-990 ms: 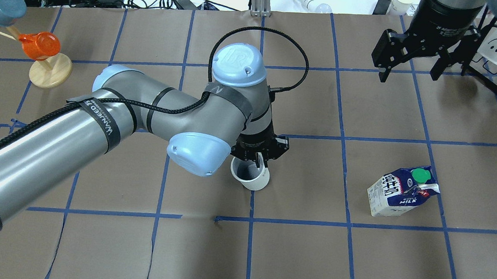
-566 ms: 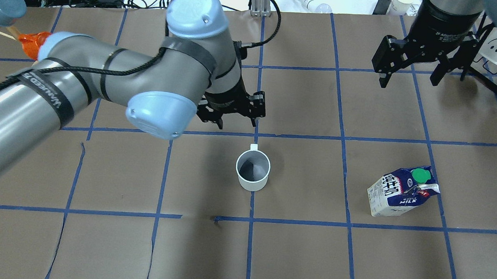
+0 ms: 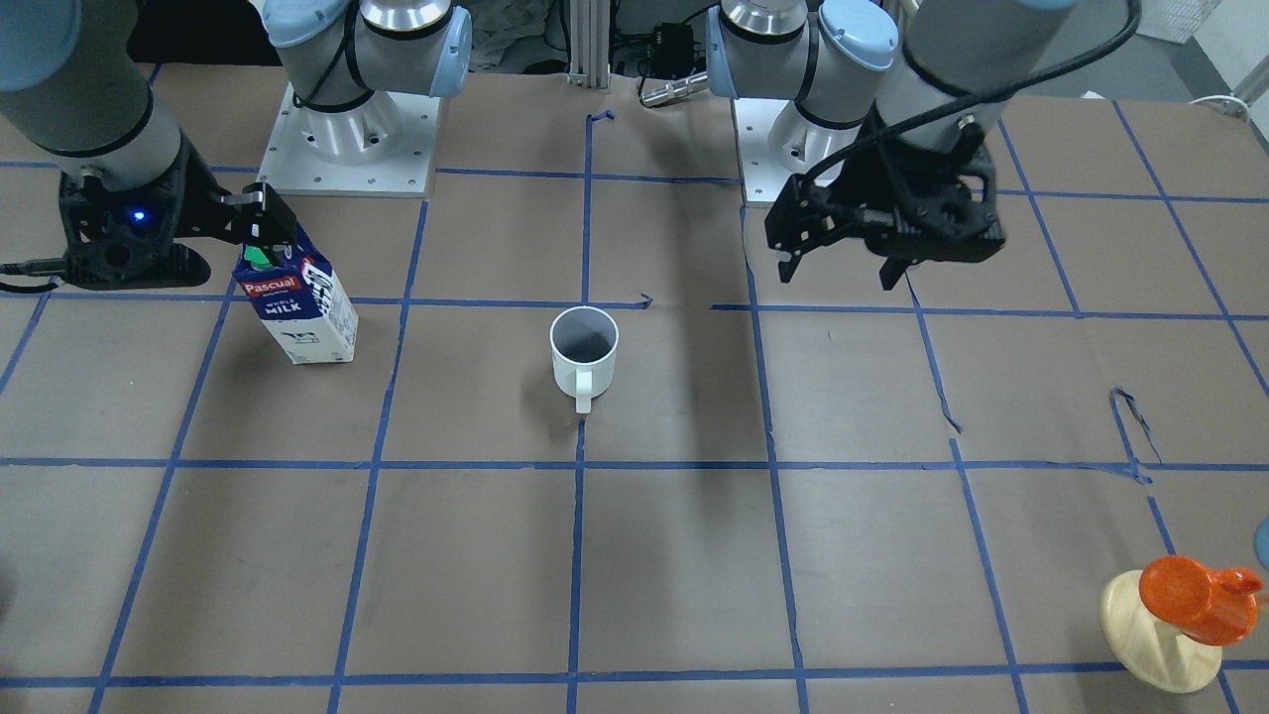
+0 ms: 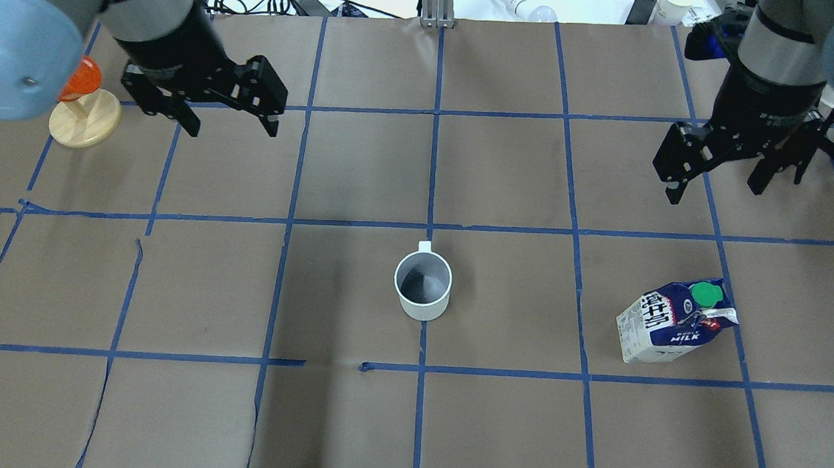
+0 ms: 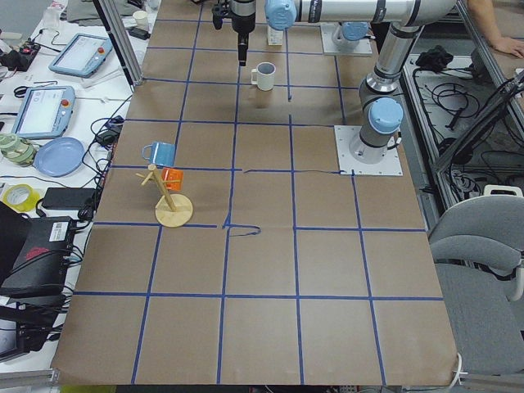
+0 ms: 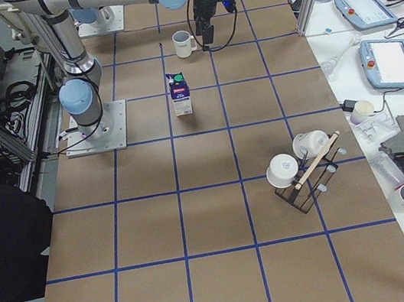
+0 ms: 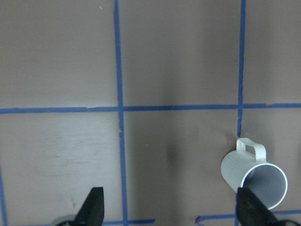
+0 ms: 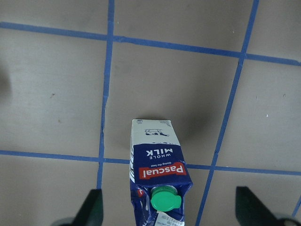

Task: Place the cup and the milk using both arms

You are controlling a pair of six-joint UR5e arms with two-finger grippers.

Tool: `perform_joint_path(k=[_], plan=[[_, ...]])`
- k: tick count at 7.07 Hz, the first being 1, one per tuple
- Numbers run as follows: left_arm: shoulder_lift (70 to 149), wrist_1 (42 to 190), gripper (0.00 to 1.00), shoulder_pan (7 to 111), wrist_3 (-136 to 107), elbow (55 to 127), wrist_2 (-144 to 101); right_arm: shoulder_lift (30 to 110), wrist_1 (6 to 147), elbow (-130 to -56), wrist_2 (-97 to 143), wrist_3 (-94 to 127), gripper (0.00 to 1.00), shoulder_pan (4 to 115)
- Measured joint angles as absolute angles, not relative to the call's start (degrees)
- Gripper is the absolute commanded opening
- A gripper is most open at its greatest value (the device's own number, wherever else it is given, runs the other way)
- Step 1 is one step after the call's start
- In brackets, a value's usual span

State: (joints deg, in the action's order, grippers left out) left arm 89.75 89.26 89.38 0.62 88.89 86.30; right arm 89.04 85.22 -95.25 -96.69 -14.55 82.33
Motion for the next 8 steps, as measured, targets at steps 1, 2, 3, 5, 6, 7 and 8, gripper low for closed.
perform_joint_path(k=[1,2,3,5,6,7,8], plan=[[88.36,90.74,1.0,88.45,1.4,87.39,86.51,90.54,86.13,-99.37,-96.92,-15.87,0.97,80.78],[88.2,89.32,1.0,87.91,1.65,86.99,86.6,91.61,87.18,-103.22,-96.99,-16.3,0.96,80.0],[88.24,87.71,1.0,87.56,1.72,87.12,86.75,92.17,88.86,-106.86,-97.02,-16.29,0.95,79.69],[88.29,88.33,1.0,87.36,1.84,87.24,89.76,92.4,91.42,-111.28,-97.03,-15.47,0.7,79.6],[88.39,88.51,1.0,87.34,1.89,87.24,90.78,92.39,91.7,-112.18,-97.03,-15.27,0.55,79.58],[88.53,88.59,1.0,87.46,1.92,87.28,91.2,92.39,91.77,-112.59,-97.08,-15.27,0.47,79.58],[88.62,88.67,1.0,87.64,1.93,87.32,91.29,92.38,91.74,-112.68,-97.18,-15.35,0.42,79.57]])
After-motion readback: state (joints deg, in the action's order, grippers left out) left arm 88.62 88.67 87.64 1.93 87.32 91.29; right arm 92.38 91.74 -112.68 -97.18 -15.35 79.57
